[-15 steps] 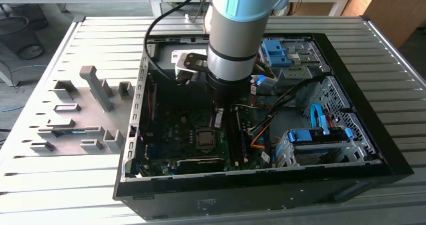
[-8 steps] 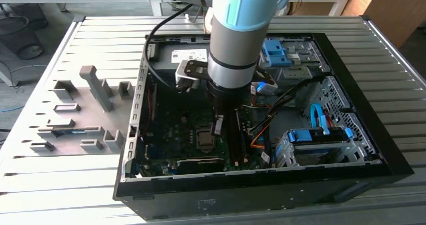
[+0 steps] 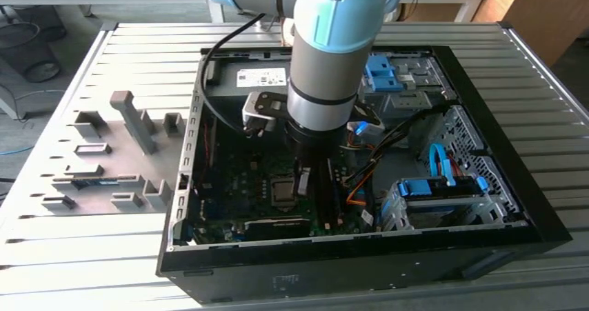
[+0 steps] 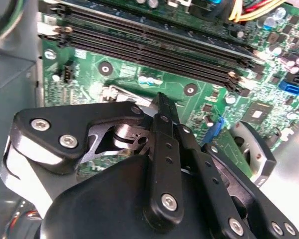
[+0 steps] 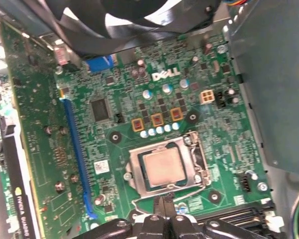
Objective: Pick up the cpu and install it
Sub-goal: 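Install the first cpu locking lever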
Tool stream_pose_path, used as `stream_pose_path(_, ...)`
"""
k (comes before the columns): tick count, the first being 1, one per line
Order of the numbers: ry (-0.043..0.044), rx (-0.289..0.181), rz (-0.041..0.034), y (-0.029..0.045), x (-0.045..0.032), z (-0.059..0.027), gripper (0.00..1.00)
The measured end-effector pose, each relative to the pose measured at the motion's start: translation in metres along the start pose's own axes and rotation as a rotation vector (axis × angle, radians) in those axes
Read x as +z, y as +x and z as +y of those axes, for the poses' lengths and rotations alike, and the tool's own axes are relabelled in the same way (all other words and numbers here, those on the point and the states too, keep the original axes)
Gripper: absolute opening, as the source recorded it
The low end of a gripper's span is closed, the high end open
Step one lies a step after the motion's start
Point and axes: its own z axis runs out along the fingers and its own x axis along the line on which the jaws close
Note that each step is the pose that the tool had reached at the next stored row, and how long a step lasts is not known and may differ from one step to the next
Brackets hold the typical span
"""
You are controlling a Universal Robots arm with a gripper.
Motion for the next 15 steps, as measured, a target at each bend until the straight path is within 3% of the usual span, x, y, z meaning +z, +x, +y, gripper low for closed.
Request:
stream_pose_path(3,0.0035,-0.003,0.0125,0.0012,0.0012,-0.0005,0.10)
stream_pose_path(6,0.0050,-0.003,0.0179,0.0015,0.0037,-0.0008,0.10)
stream_pose_path(15,0.0060,-0.003,0.0217,0.0019,0.0092,-0.0012,0.10)
